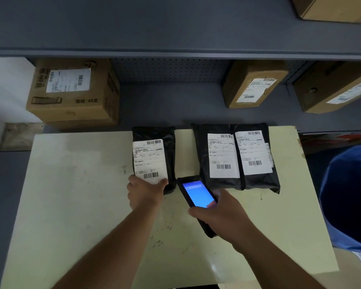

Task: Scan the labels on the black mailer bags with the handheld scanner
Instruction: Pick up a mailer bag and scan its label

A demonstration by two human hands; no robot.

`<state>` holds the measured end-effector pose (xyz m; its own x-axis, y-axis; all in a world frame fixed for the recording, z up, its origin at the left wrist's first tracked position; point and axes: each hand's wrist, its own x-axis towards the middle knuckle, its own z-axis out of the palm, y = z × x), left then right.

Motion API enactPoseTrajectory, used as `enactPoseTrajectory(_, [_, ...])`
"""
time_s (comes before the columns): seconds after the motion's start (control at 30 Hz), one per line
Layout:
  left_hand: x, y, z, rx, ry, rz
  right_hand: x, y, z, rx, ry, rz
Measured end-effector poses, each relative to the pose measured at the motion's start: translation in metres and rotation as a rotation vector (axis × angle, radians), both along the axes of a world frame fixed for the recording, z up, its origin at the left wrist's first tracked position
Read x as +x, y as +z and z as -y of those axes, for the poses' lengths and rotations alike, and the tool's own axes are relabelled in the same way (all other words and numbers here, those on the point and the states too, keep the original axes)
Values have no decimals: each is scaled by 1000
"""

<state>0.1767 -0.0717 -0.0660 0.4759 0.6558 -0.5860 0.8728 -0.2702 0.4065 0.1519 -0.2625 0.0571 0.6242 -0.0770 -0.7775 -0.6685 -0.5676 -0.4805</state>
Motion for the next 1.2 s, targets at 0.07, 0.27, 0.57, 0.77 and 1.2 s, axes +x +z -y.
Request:
enactPoseTrajectory(0.07, [0, 2, 1, -22, 10, 4, 1, 1, 0, 2, 3, 6])
enactPoseTrajectory(0.27, [0, 5, -7, -190, 126, 121, 5, 3, 3, -2, 10, 25])
enactPoseTrajectory(0.57, [-13, 2, -37, -562, 121, 166, 1, 7, -1, -10, 37, 29])
enactPoseTrajectory(0.77, [-23, 9, -51, -621, 177, 220, -3, 15, -9, -16, 66, 51])
enactPoseTrajectory(1.2, [-44, 23, -72, -657, 158, 361, -23, 32, -33, -20, 134, 31])
